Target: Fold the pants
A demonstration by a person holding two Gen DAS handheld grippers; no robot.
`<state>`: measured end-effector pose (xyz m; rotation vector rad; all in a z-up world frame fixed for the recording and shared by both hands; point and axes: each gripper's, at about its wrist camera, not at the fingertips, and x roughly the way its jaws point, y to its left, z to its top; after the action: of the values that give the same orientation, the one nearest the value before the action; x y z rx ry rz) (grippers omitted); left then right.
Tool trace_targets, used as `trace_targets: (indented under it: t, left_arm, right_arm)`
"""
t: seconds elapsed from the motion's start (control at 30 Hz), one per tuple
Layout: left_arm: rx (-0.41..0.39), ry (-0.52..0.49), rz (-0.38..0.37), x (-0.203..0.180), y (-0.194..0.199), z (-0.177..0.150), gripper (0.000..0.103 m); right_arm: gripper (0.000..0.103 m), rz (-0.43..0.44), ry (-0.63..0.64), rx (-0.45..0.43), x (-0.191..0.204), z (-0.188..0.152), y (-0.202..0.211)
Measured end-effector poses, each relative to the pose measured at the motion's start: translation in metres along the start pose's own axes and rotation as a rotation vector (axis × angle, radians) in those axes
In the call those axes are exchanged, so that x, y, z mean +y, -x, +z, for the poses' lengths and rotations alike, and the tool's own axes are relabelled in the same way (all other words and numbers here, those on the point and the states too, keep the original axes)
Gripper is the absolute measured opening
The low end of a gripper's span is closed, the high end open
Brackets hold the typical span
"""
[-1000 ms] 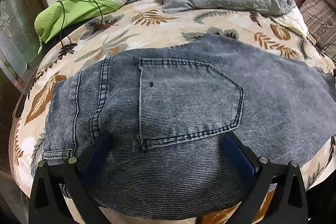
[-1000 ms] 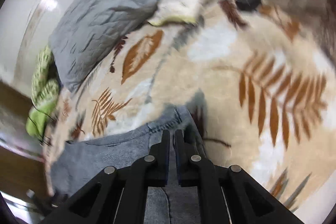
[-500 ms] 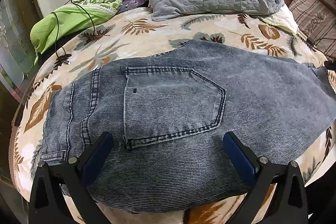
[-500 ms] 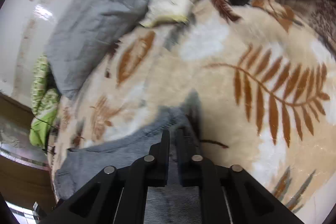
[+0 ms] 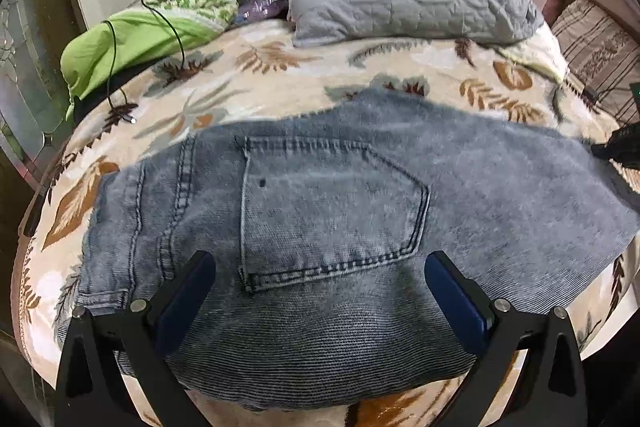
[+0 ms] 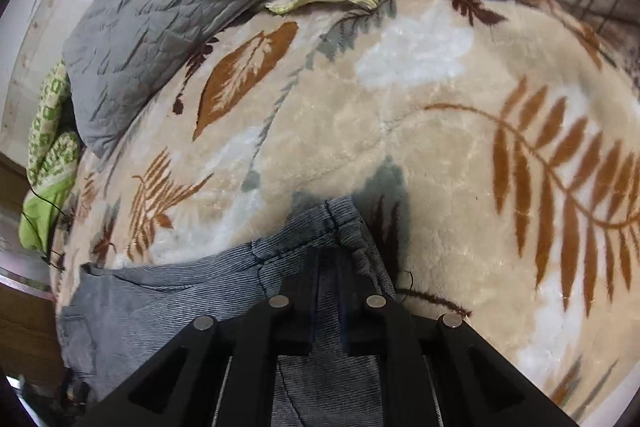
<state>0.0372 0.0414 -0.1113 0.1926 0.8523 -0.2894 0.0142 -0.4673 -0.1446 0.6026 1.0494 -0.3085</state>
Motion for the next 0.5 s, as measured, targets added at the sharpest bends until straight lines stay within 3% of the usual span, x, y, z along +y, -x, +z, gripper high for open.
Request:
trace_targets:
  t: [0.13, 0.23, 0.33, 0.5]
  left_arm:
    - [-0.061, 0.021, 0.019, 0.004, 0.013, 0.002, 0.103]
    - [-0.093, 0.052, 0.047, 0.010, 0.020, 0.004, 0.103]
    - [-0.108, 0.088, 0.083, 0.016, 0.022, 0.006, 0.103]
    - [-0.122, 0.124, 0.123, 0.024, 0.023, 0.008, 0.103]
  right_arm:
    - [0.010, -0.012, 0.032, -0.071, 0.008, -0.004, 0.020]
    - [0.011, 0.077, 0.084, -0.116, 0.024, -0.014, 0.042]
    - [0.011, 0.114, 0.107, -0.095, 0.042, -0.025, 0.046]
    - [0.011, 0.080, 0.173, -0.037, 0.075, -0.046, 0.034]
